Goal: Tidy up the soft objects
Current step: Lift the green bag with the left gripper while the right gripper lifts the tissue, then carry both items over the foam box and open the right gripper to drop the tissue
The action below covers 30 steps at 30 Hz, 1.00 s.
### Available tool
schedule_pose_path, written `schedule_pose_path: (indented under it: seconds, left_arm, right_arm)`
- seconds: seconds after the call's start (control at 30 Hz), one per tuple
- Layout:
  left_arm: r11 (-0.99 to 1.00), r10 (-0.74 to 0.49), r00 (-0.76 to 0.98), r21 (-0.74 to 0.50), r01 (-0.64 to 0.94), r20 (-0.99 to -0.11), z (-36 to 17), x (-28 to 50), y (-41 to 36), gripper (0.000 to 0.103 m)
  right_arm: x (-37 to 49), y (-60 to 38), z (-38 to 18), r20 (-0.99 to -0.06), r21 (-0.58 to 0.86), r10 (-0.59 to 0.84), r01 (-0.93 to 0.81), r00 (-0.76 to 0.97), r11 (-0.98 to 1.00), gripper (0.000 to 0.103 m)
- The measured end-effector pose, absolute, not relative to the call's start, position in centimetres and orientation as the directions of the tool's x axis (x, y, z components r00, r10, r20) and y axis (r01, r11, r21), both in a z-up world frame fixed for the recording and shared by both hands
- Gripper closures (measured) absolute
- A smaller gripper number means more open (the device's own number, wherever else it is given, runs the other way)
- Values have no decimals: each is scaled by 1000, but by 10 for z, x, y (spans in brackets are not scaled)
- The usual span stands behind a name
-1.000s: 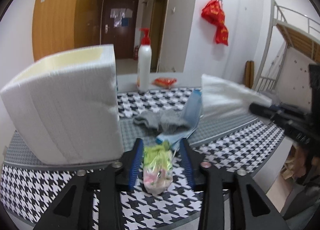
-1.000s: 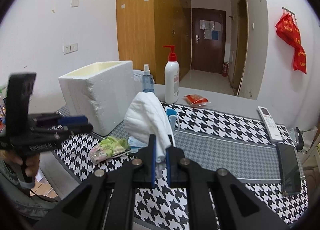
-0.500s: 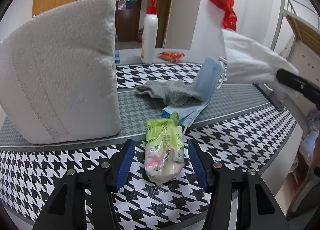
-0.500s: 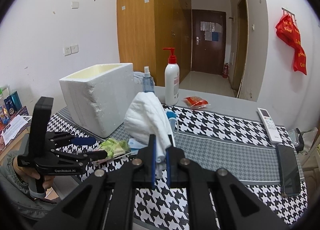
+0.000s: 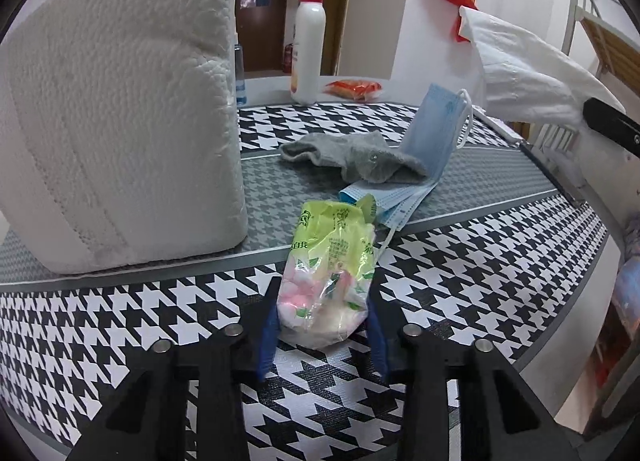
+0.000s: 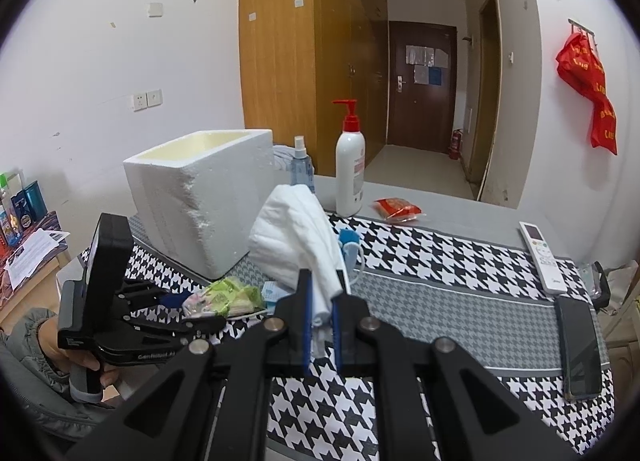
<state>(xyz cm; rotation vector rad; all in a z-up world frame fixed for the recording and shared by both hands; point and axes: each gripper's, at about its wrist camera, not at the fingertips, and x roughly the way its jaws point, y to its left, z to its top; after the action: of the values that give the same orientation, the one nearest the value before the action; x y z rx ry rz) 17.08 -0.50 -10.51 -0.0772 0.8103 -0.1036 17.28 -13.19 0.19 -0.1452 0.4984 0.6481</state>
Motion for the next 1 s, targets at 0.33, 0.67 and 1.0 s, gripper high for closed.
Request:
schedule_pose_path:
  seconds: [0.33,0.67,1.0]
  left_arm:
    - [989,-147,733,-104,104,-665,-83,151,-4,73]
    - [989,-150,793,-79,128,-591,-46,136,-1,73]
    - [992,-123,849,-45,116,-514,-12,125,5,73]
  right_arm:
    - [172,-135,2,-477,33,545,-605,690,796,92]
    - [170,-137,10,-447,39,561,-611,697,791,92]
    - [172,-128,27,-404,30,577,-620,710,784,92]
